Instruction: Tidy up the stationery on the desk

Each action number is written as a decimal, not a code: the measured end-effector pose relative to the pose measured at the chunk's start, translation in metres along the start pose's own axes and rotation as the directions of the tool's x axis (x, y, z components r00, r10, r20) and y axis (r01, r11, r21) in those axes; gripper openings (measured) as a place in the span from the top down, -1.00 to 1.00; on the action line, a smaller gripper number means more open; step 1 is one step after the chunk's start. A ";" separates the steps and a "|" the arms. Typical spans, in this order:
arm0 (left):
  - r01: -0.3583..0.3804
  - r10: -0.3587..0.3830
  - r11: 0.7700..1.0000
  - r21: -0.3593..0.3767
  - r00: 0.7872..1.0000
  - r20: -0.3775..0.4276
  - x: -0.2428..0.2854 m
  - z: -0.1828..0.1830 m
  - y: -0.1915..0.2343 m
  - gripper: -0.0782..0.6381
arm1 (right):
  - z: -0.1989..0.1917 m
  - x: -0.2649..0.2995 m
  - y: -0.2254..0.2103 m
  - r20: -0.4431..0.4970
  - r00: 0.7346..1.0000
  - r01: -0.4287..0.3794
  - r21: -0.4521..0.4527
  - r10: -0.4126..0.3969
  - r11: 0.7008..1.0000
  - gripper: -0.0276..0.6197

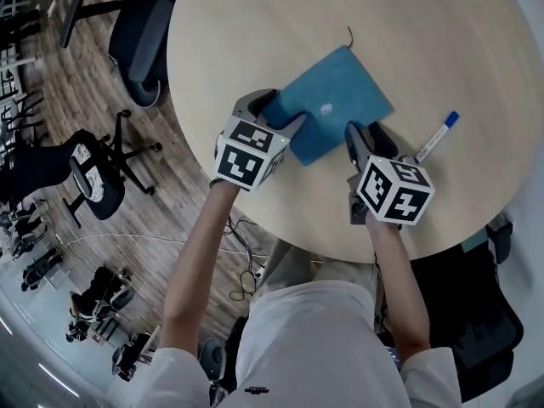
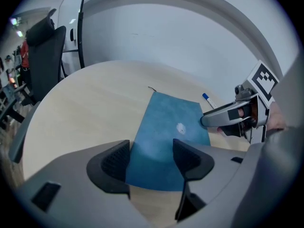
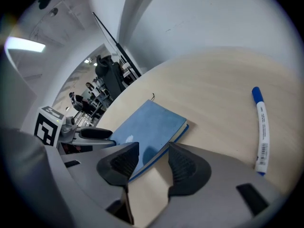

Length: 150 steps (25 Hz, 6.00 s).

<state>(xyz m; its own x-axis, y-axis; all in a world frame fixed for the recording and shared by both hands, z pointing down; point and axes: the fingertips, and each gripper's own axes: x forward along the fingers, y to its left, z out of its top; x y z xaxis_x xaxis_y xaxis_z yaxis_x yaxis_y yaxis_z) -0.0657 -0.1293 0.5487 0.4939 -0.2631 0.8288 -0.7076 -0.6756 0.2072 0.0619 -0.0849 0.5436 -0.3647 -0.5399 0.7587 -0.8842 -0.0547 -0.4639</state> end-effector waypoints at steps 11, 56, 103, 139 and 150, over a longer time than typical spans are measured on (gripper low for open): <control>0.043 -0.044 0.999 -0.021 0.996 -0.073 -0.012 -0.033 -0.037 0.07 | 0.026 -0.013 -0.012 0.088 0.995 0.065 -0.162 -0.051 0.985 0.74; -0.005 0.029 0.985 -0.173 0.991 0.134 -0.041 0.003 -0.165 0.67 | 0.031 -0.109 -0.085 0.196 0.968 0.192 -0.173 -0.157 0.966 0.49; -0.068 0.113 0.950 -0.304 0.985 0.133 -0.012 0.013 -0.188 0.68 | 0.025 -0.101 -0.115 0.038 0.993 0.118 -0.313 -0.112 0.942 0.65; -0.106 0.181 0.894 -0.435 0.974 0.134 -0.024 -0.010 -0.146 0.69 | 0.003 -0.045 -0.056 -0.064 0.991 -0.130 -0.178 0.120 0.975 0.59; -0.094 0.181 0.906 -0.413 0.968 0.175 -0.057 0.000 -0.155 0.69 | 0.007 -0.087 -0.045 0.016 0.998 -0.064 -0.201 0.068 0.978 0.59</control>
<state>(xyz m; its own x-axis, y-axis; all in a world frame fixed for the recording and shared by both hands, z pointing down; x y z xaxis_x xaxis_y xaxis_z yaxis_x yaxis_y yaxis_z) 0.0154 -0.0097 0.4692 0.4385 -0.4971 0.7488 -0.8964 -0.3022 0.3243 0.1355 -0.0416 0.4949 -0.4195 -0.5558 0.7177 -0.8997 0.1497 -0.4100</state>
